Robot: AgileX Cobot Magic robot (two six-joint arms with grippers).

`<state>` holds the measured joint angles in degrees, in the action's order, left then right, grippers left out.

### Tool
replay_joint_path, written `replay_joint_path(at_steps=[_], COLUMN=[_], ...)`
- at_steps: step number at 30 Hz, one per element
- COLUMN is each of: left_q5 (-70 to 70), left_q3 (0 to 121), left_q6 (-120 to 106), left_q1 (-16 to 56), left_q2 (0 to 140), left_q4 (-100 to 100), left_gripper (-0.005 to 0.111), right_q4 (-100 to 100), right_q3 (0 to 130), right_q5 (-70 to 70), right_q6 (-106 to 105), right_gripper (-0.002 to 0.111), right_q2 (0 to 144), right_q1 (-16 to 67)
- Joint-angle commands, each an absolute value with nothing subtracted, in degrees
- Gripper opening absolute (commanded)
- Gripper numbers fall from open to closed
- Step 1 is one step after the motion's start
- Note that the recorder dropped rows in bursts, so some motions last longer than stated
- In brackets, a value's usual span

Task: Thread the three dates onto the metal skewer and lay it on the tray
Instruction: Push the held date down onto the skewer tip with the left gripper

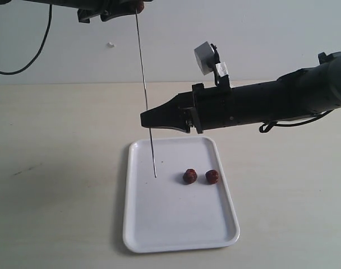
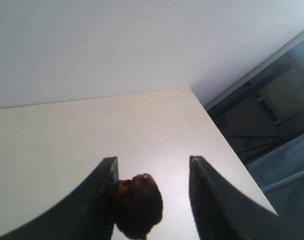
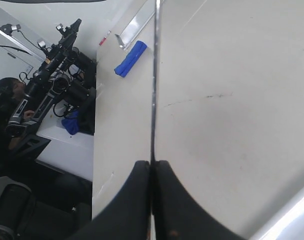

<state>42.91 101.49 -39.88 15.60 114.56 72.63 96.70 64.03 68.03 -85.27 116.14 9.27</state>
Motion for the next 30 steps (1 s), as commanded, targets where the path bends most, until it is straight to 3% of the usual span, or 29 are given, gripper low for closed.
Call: replay_joint_path(at_steps=[1,6,30], left_q5=[43.57,43.57,46.83], left_q3=[101.31,101.31,101.31], left_q6=[-39.77,-39.77,-40.46], left_q1=[15.58,15.58,15.58], left_q2=[114.56,114.56,114.56], left_q4=[72.44,72.44,71.40], left_gripper=[0.038,0.025,0.026], right_q4=[96.95,96.95,99.95], right_q3=[64.41,64.41,64.83], right_q5=[67.25,67.25,67.13], right_q6=[-85.36,-85.36,-87.34], right_gripper=[0.000,0.000,0.000], right_q2=[116.10,116.10,116.10], right_q1=[9.36,9.36,9.36])
